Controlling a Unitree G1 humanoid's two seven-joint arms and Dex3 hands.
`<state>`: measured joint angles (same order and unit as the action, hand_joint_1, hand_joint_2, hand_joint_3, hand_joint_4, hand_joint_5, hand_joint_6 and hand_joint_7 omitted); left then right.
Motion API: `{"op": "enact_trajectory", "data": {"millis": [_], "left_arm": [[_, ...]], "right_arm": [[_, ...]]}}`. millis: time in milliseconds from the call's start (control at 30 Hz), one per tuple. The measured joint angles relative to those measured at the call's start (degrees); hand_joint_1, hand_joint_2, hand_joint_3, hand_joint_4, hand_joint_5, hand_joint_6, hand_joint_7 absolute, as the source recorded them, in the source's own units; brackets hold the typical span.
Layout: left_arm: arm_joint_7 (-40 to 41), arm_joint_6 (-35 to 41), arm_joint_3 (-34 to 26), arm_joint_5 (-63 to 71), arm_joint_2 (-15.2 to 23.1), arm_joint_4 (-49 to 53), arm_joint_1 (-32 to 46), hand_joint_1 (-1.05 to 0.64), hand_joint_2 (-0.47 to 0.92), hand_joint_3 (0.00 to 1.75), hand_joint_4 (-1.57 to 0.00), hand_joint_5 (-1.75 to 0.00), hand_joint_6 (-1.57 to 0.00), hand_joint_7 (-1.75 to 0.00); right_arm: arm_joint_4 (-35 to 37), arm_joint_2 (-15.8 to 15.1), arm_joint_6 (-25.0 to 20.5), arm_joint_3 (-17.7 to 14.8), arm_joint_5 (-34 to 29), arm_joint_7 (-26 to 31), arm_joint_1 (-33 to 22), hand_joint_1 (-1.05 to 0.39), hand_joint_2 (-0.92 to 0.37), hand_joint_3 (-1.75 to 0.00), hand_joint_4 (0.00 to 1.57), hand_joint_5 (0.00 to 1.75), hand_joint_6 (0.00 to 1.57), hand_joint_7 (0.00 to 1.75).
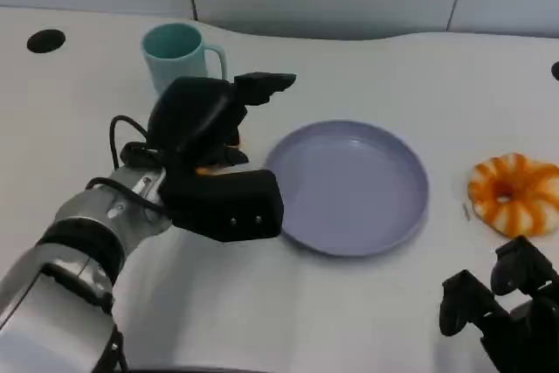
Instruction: Grasp the bread from the table and place it into the plate.
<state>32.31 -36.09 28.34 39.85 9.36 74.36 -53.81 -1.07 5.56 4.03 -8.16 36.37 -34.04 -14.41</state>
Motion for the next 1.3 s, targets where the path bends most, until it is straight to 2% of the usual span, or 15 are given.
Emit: {"op": "enact_trajectory", "data": {"millis": [300,367,467,667,1300], "left_arm": [[0.00,0.03,0.00,-0.01,0.00,0.00,0.00,0.37,0.59,0.00,-1.08,-0.86,-1.45,0.00],[-1.22,-0.55,-0.92,-1.27,-0.07,0.01,0.12,0.42,0.63,0.01,-1.02,-1.08,-1.46,0.00],[-6.01,-3.45,-4.94,-6.54,-0.23,0.01,1.20,0.43,0.65,0.01,-0.99,-1.17,-1.46,-0.01],[-8.78,-4.14,-6.64,-7.54,-0.35,0.01,2.46,0.43,0.65,0.00,-0.97,-1.20,-1.46,-0.01],[-8.91,-4.16,-7.25,-7.54,-0.41,0.01,2.82,0.43,0.65,0.00,-0.96,-1.22,-1.46,0.00]], "right_arm": [[0.01,0.00,0.00,-0.08,0.00,-0.15,0.09,-0.48,-0.87,0.00,0.80,1.75,0.65,1.75],[0.03,0.00,0.02,-0.13,-0.01,-0.31,0.10,-0.48,-0.87,0.00,0.79,1.75,0.64,1.75],[0.19,-0.06,0.40,-0.50,-0.02,-0.96,0.09,-0.48,-0.87,0.00,0.78,1.75,0.63,1.75],[0.43,-0.10,0.57,-0.65,-0.05,-1.42,0.09,-0.48,-0.87,0.00,0.78,1.75,0.63,1.75],[0.49,-0.10,0.71,-0.65,-0.06,-1.46,0.09,-0.48,-0.87,0.00,0.78,1.75,0.63,1.75]]}}
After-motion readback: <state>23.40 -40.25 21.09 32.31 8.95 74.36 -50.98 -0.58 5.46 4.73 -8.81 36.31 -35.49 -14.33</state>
